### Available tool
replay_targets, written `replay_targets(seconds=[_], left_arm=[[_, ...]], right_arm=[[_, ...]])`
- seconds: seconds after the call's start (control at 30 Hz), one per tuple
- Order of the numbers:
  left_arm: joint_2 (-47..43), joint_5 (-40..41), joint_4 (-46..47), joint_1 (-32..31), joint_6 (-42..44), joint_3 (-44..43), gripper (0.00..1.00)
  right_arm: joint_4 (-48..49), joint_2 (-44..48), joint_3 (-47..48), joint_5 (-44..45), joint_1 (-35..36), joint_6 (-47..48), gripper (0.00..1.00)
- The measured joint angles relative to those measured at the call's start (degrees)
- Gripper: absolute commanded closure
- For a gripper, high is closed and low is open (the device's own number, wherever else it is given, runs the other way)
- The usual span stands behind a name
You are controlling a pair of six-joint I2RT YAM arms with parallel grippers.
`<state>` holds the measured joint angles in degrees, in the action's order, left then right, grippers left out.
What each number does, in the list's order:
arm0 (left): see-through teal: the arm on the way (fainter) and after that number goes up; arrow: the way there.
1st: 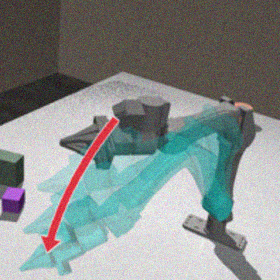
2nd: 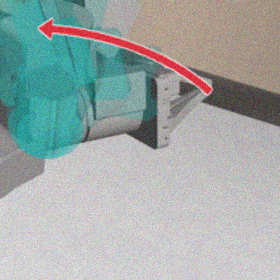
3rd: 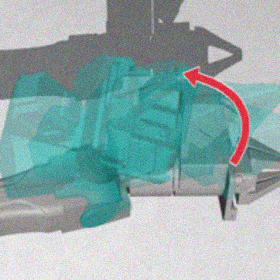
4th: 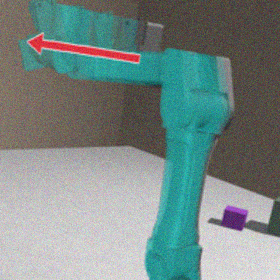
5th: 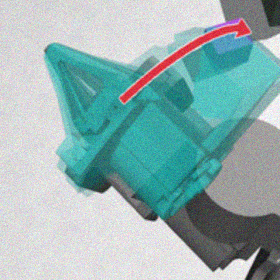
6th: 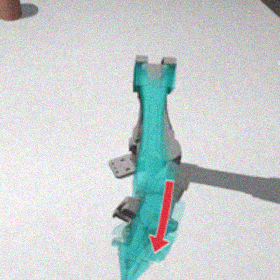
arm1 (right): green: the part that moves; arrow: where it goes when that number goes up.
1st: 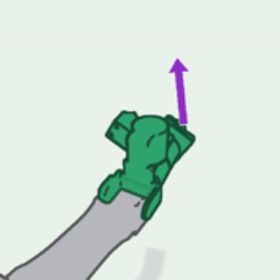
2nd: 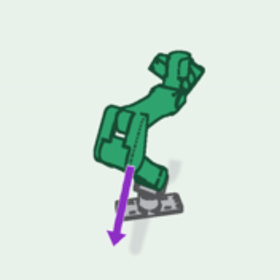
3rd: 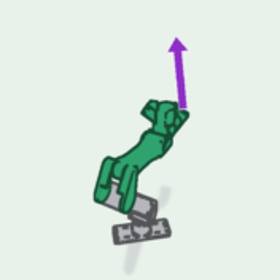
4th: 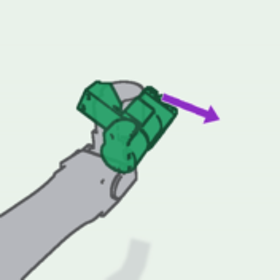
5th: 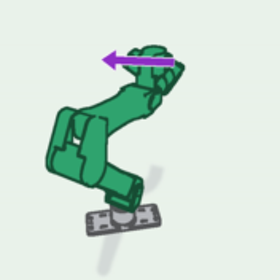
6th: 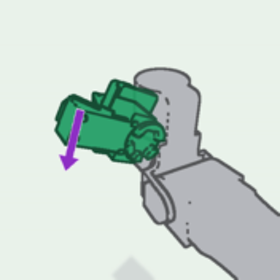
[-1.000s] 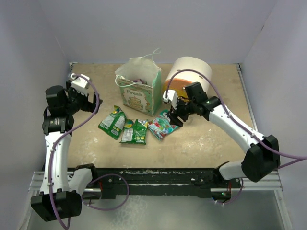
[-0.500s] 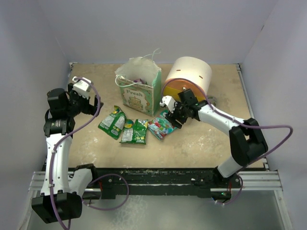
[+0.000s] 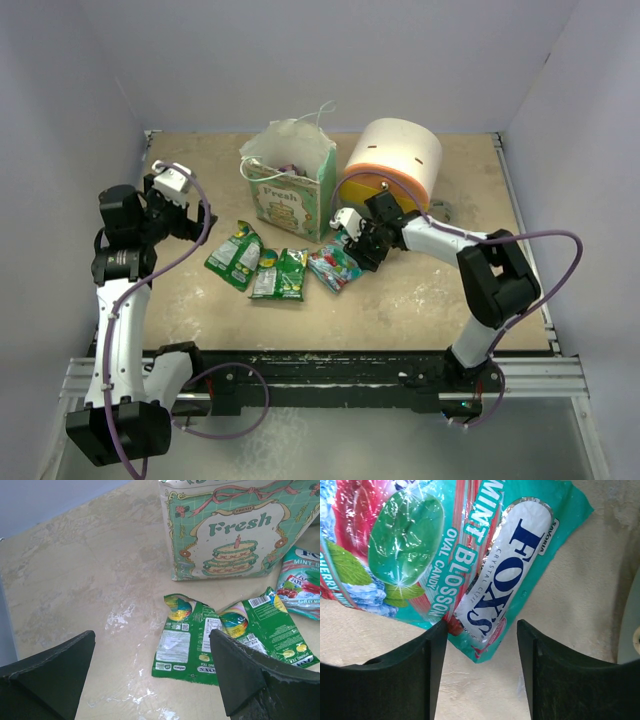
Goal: Place the snacks into the paper bag
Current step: Pick up the snack from the center of the board.
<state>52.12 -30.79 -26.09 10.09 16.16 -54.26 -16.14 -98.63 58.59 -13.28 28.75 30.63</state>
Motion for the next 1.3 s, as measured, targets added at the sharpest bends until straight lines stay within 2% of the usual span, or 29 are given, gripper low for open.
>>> replay_targets(seconds=[0.07,0.23,0.4,0.53,1.0,1.3], left_arm=[[0.0,-0.15,0.0,0.0,0.09,0.28,0.01],[0.0,-0.15,0.09,0.02,0.11,0.81,0.01],[-0.02,-0.15,0.35,0.02,0.11,0.81,0.01],[-0.02,-0.17,0.35,0.02,0.09,0.81,0.01],[0.39,-0.48,1.36,0.02,-0.15,0.81,0.01],[0.66,-0.31,1.62,0.02,-0.57,0.81,0.01]], right_arm=[[-0.24,-0.15,0.02,-1.05,-0.04,-0.04,0.5],[-1.4,-0.46,0.44,-3.8,-0.09,-0.28,0.8],[-2.14,-0.09,1.01,-4.87,-0.09,-0.66,1.0],[-5.07,2.78,1.07,-4.7,-0.11,-0.7,1.0],[-14.51,22.32,5.49,-4.15,-1.03,1.62,1.0],[-18.43,28.52,12.11,-3.61,-1.46,2.99,1.0]])
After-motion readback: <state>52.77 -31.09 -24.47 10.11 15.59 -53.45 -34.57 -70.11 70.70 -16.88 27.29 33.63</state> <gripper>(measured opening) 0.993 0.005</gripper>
